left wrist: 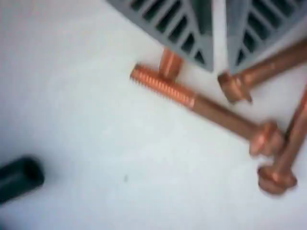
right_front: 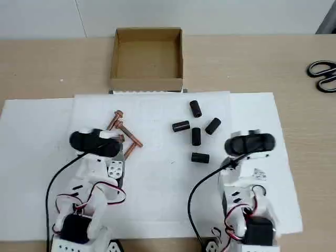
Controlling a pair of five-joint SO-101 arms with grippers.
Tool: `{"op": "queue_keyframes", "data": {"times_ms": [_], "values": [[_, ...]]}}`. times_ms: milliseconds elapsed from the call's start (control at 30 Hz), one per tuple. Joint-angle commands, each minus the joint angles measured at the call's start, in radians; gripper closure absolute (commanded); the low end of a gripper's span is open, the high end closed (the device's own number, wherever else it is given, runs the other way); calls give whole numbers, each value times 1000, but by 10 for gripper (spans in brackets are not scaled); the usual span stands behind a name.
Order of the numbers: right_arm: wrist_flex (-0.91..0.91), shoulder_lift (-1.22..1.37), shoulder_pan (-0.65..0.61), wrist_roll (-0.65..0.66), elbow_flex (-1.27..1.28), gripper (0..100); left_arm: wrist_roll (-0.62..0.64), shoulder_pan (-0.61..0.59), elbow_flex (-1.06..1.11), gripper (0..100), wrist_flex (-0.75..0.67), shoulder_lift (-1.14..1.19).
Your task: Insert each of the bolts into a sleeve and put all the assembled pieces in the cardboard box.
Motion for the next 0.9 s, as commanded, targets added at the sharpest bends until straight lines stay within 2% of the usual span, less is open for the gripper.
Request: {"op": "queue_keyframes", "data": {"times_ms": [0,100,233,400,567,700,867], "values": [[21,58,71,12,-86,995,0,3,-87,994,5,0],[13,209,113,12,-215,995,0,3,-148,994,5,0],[47,549,120,6,-505,995,-5,5,-232,994,28,35],[262,1027,117,-66,-907,995,-5,5,-374,994,110,276],[507,1386,113,-77,-1264,995,-2,-3,-654,994,124,617],[521,1543,111,-74,-1358,995,-2,-3,-914,994,304,930],[519,1552,88,-74,-1358,995,-2,-3,-1216,994,611,1286]]}}
